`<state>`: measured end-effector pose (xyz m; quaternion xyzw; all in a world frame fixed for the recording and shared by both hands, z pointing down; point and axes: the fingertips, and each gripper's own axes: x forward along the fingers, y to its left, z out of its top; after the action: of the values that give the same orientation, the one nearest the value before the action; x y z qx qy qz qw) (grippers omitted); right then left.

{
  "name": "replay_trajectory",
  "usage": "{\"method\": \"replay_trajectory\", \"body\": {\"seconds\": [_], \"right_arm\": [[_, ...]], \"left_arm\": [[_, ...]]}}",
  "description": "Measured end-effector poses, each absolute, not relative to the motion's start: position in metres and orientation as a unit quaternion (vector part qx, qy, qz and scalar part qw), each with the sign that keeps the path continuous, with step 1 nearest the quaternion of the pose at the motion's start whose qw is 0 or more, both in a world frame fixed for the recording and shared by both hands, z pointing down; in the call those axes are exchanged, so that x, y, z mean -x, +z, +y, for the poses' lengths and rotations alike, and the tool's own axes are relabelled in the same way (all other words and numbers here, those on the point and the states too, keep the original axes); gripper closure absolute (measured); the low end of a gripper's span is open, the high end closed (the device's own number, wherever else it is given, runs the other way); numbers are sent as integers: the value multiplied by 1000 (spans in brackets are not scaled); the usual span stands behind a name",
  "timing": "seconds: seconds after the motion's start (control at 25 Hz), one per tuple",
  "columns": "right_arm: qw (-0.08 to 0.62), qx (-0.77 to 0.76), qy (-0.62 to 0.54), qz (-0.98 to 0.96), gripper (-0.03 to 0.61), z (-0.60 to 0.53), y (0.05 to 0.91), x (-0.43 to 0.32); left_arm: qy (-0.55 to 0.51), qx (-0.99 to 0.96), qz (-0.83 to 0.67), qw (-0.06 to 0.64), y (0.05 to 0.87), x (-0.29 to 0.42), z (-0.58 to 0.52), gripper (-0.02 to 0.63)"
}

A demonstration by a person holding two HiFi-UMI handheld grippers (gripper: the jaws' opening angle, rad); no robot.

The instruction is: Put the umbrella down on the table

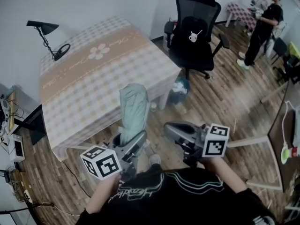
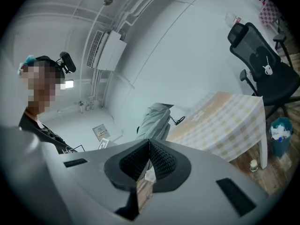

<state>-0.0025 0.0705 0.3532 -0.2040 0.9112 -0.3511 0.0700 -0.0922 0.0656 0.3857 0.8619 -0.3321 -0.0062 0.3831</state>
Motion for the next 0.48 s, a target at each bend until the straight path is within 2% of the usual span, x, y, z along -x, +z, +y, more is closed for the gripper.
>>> {"method": "replay_trajectory", "body": {"seconds": [0.24, 0.48], "right_arm": [[72, 198, -343, 915, 566, 17, 350, 18], [84, 203, -326, 919, 566, 24, 371, 11]], "left_arm": [[-7, -863, -341, 372, 383, 110, 12, 348], [-6, -872, -344, 350, 401, 110, 13, 347]]}}
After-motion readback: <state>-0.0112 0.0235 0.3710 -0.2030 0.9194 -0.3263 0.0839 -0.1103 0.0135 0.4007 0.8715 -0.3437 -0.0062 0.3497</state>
